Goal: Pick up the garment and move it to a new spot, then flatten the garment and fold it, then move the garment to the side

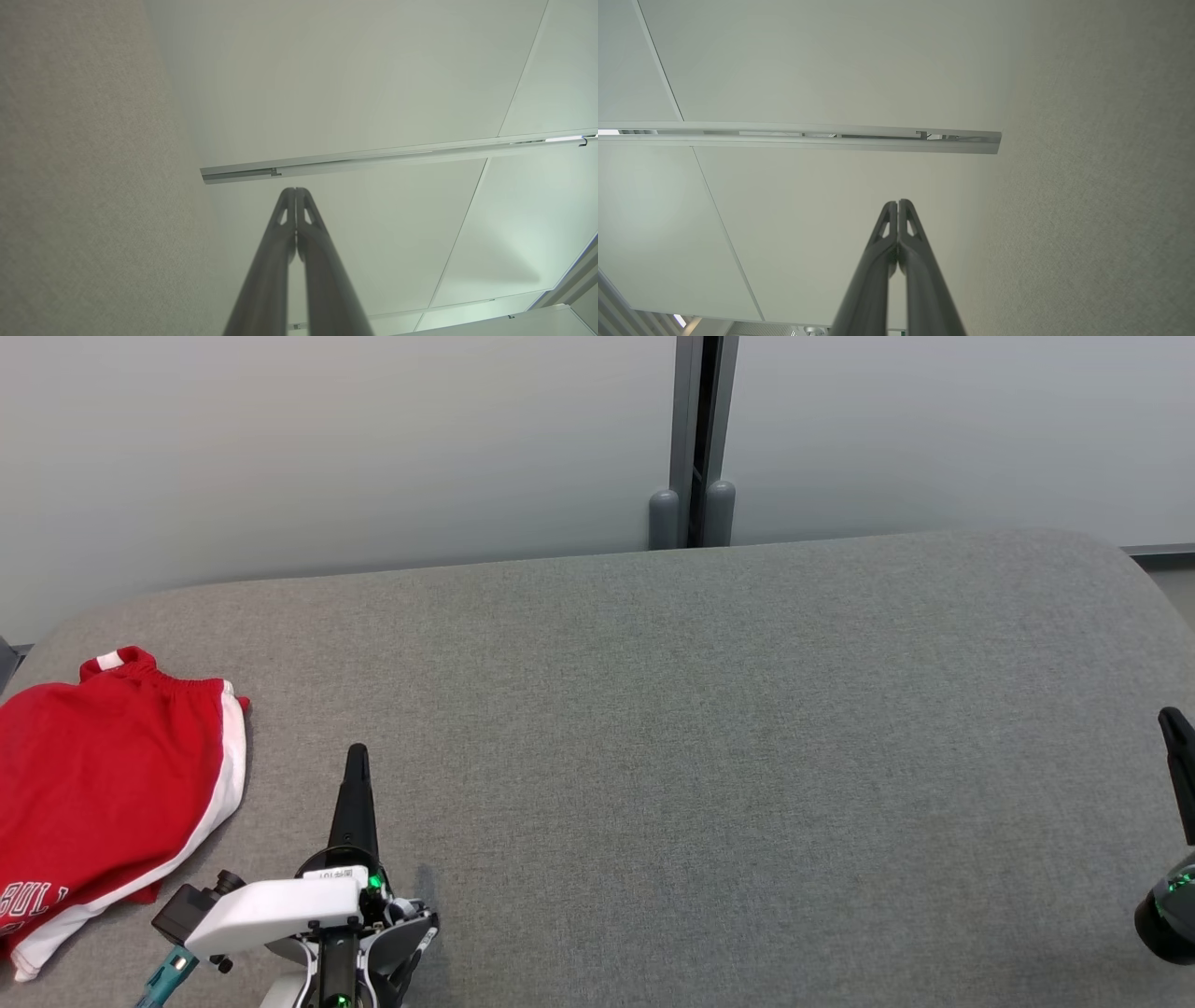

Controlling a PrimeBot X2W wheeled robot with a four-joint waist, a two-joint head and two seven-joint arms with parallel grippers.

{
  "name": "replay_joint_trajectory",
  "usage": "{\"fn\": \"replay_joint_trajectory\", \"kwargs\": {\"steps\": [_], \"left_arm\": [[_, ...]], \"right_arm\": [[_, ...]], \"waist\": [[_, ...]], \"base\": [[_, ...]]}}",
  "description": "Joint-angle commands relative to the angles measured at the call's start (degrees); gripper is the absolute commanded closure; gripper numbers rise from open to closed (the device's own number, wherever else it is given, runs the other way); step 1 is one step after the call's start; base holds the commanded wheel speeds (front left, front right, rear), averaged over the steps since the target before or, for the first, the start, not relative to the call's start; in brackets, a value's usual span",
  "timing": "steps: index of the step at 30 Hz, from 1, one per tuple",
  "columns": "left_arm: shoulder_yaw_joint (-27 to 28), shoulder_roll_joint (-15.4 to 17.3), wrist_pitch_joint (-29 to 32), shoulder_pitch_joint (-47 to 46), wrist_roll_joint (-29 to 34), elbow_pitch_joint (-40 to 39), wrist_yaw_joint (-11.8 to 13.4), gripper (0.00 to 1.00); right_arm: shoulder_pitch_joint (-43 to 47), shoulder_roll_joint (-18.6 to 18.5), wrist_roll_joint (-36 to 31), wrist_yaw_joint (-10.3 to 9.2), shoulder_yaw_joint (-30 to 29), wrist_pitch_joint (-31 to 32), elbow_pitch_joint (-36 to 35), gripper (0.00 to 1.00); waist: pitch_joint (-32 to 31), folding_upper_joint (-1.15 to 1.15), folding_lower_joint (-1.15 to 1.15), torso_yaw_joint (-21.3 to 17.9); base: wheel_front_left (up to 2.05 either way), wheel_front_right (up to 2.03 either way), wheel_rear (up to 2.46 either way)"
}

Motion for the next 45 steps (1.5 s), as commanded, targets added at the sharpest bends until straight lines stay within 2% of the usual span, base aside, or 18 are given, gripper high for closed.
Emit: {"fn": "replay_joint_trajectory", "kwargs": {"steps": [1,2,12,21,31,45], "left_arm": [[0.1,0.2,-0.1,-0.9,0.1,0.0,-0.2,1.0],[0.0,0.0,0.0,0.0,0.0,0.0,0.0,0.0],[0.9,0.4,0.3,-0.3,0.1,0.2,0.0,0.0],[1.7,1.6,0.1,-1.4,3.2,-0.5,0.0,0.0],[3.2,2.7,0.0,-2.4,16.3,-2.2,0.0,0.0],[3.6,4.2,0.0,-3.2,35.9,-5.2,2.2,0.0]], "right_arm": [[0.4,-0.3,0.2,0.01,0.1,-0.2,0.0,1.0],[0.0,0.0,0.0,-0.01,0.0,0.0,0.0,0.0],[1.0,1.1,-1.3,-0.01,1.9,-3.1,-1.1,0.0],[1.5,-0.2,-6.4,0.0,5.9,-8.4,-3.5,0.0],[1.6,-1.5,-18.9,0.0,9.6,-13.7,-7.3,0.0],[2.5,-2.2,-36.5,0.01,14.3,-19.7,-12.2,0.0]], "waist": [[0.0,0.0,0.0,0.0],[0.0,0.0,0.0,0.0],[0.0,0.0,0.0,0.0],[0.0,0.0,0.0,0.0],[-0.1,0.0,0.0,0.1],[-0.2,0.0,0.0,0.2]], "base": [[0.0,0.0,0.0],[0.0,0.0,0.0],[0.0,0.0,0.0],[0.0,0.0,0.0],[0.0,0.0,0.0],[0.0,0.0,0.0]]}}
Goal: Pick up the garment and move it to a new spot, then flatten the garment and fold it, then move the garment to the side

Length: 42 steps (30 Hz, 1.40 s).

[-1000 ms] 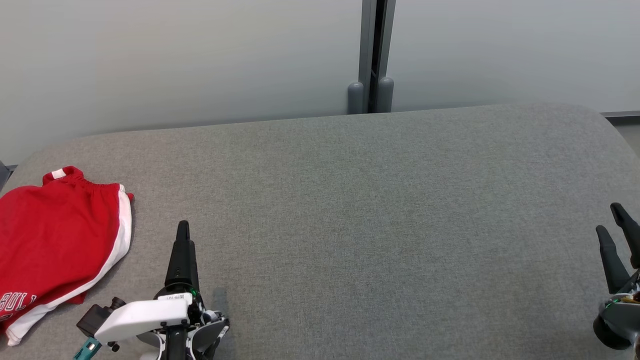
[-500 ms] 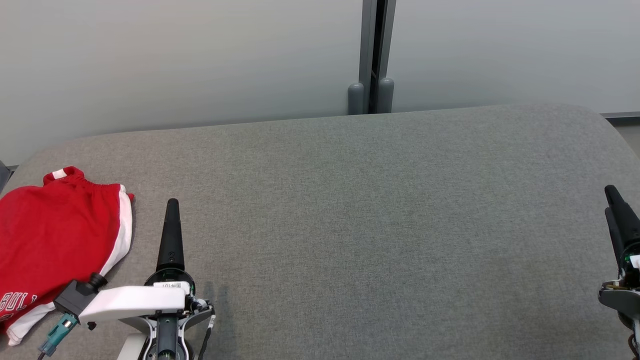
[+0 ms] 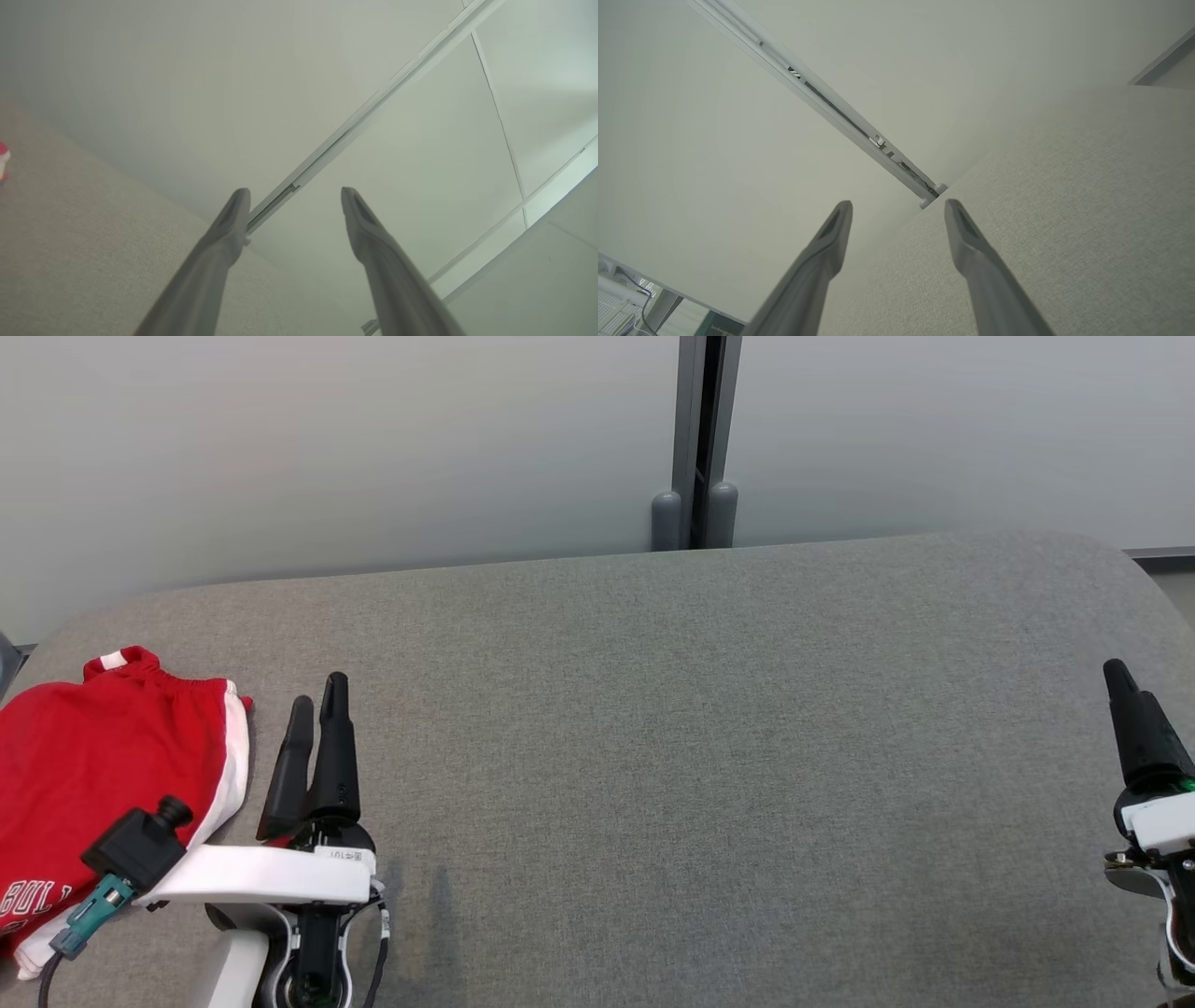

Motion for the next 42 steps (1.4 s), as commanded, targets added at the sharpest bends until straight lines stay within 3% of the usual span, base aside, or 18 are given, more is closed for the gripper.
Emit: {"fn": "replay_joint_trajectory", "kwargs": {"steps": [1,15,42], "left_arm": [[0.2,0.7,-0.1,-1.8,3.5,-1.3,0.5,0.0],[0.0,2.8,0.8,-1.4,16.8,-2.0,3.7,0.0],[2.0,4.7,6.9,1.9,30.9,-1.8,8.6,0.0]], "right_arm": [[-0.6,-1.3,-3.3,0.09,1.0,-1.4,-1.8,0.0],[0.4,-1.9,-16.6,0.1,5.3,-6.4,-3.7,0.0],[3.6,1.0,-36.8,0.11,10.6,-13.9,-3.3,0.0]], "waist": [[0.0,0.0,0.0,0.0],[0.0,0.0,0.0,0.0],[-0.5,0.0,0.0,-0.8]], "base": [[0.0,0.0,0.0],[0.0,0.0,0.0],[0.0,0.0,0.0]]}}
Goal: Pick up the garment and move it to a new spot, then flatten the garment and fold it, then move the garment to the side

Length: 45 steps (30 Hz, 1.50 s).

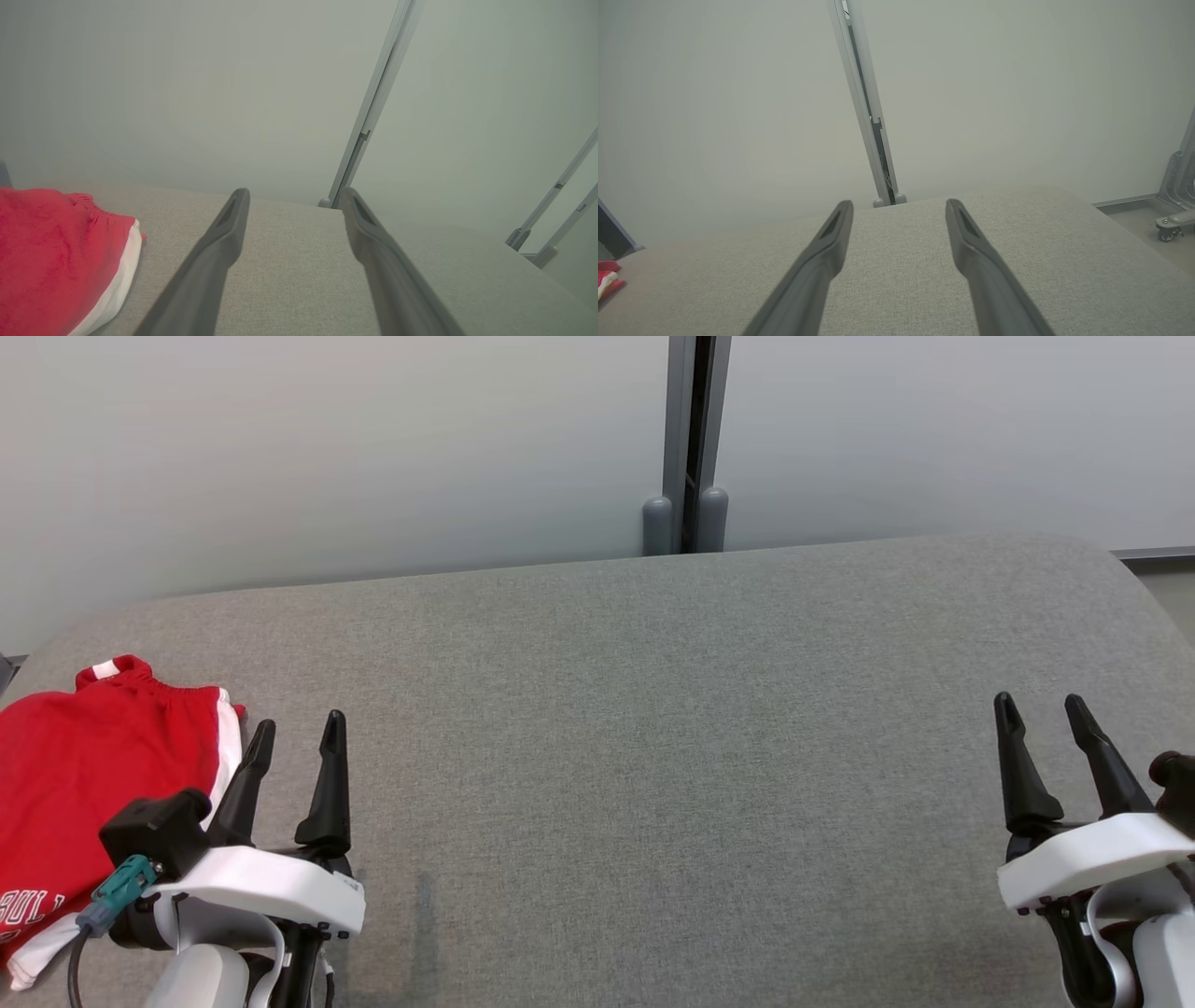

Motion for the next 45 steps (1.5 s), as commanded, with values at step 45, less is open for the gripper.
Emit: {"fn": "replay_joint_trajectory", "kwargs": {"steps": [45], "left_arm": [[1.2,2.6,2.9,3.7,15.1,-1.9,4.1,0.0]], "right_arm": [[2.1,2.0,-10.3,0.11,3.0,-7.5,1.9,0.0]], "waist": [[-0.7,0.0,-0.01,0.3]], "base": [[0.0,0.0,0.0]]}}
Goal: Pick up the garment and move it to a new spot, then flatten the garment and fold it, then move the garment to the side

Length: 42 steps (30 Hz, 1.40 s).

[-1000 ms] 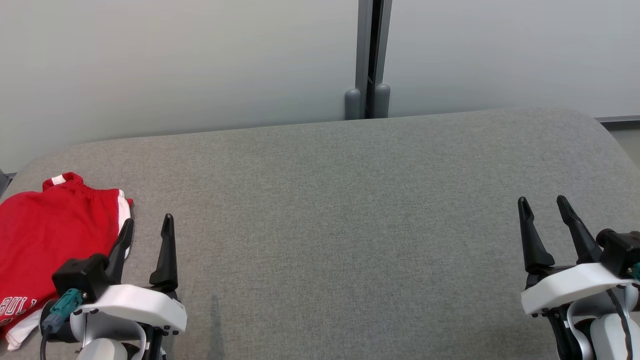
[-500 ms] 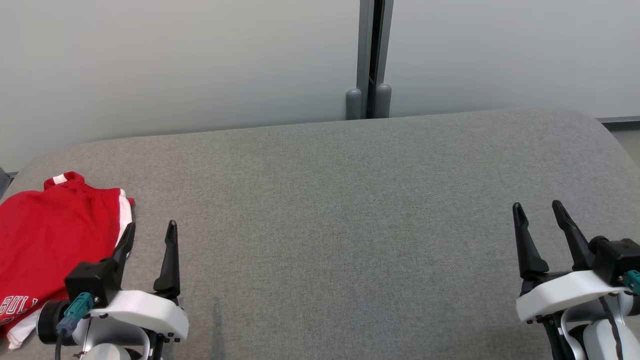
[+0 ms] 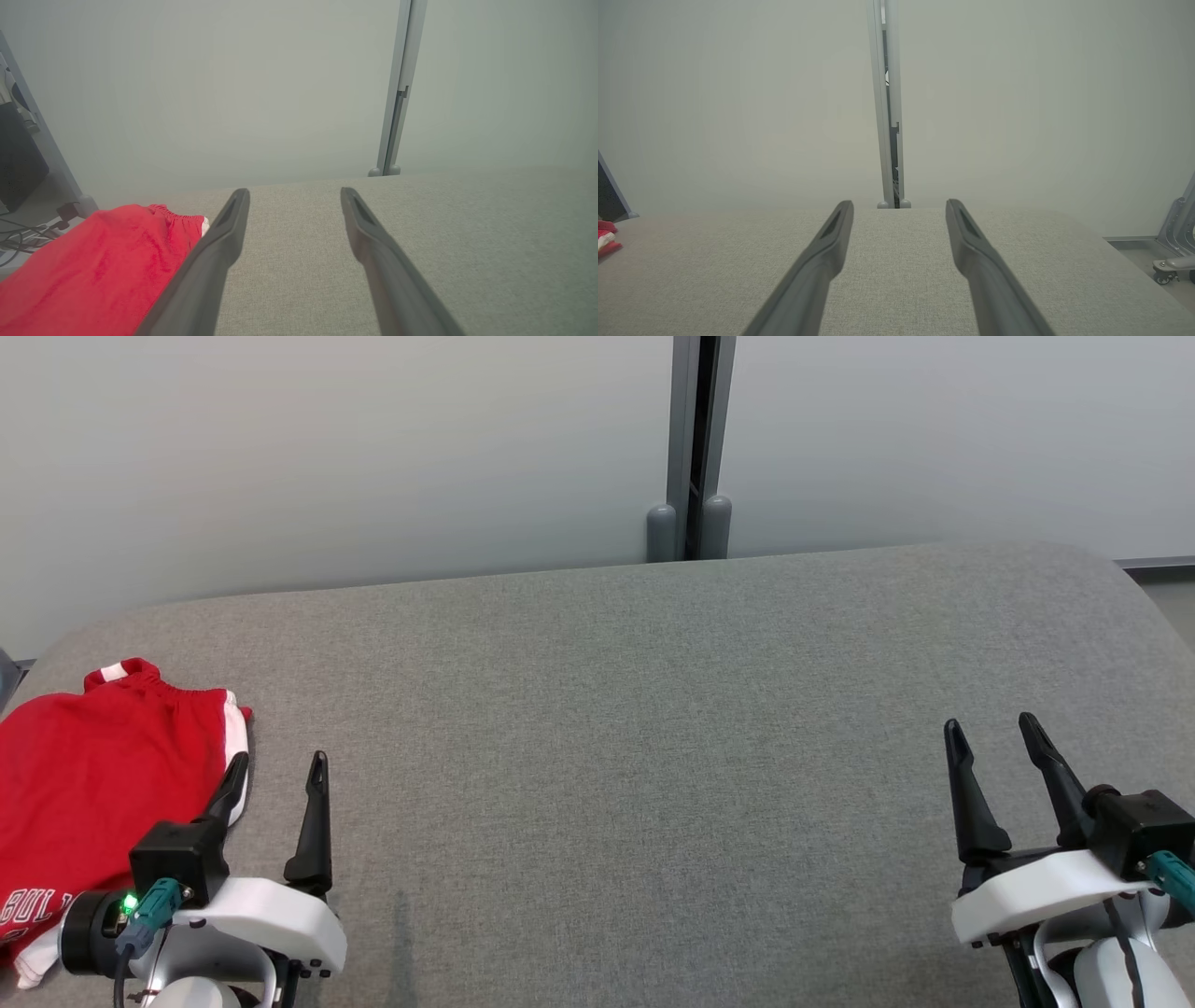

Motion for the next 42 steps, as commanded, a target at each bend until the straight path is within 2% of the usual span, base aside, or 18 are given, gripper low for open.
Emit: {"fn": "replay_joint_trajectory", "kwargs": {"steps": [1,14,22,29,42], "left_arm": [[0.2,0.5,0.0,0.0,0.4,0.0,0.2,0.0],[-0.2,0.3,-0.4,-0.6,-0.9,0.5,0.1,0.0],[-0.3,0.1,-0.8,-1.4,-1.5,0.9,0.4,0.0],[0.3,0.5,-1.5,-2.1,-2.0,1.4,0.7,0.0],[3.2,1.7,-3.5,-3.3,-4.0,2.1,1.7,0.0]], "right_arm": [[0.5,0.0,-0.5,0.1,-0.3,-0.4,0.3,0.0],[0.3,0.1,-0.4,0.09,-0.9,-0.3,1.3,0.0],[0.1,-0.2,-0.6,0.1,-0.7,0.1,0.6,0.0],[0.7,-0.1,-0.7,0.09,0.1,0.8,-1.0,0.0],[0.7,0.1,-2.4,0.06,1.3,2.6,-5.0,0.0]], "waist": [[0.0,0.0,0.0,0.0],[0.2,0.0,0.0,0.3],[0.2,0.0,0.0,2.8],[0.1,0.0,0.0,8.8],[1.1,0.0,0.0,23.4]], "base": [[0.0,0.0,0.0],[0.0,0.0,0.0],[0.0,0.0,0.0],[0.0,0.0,0.0],[0.0,0.0,0.0]]}}
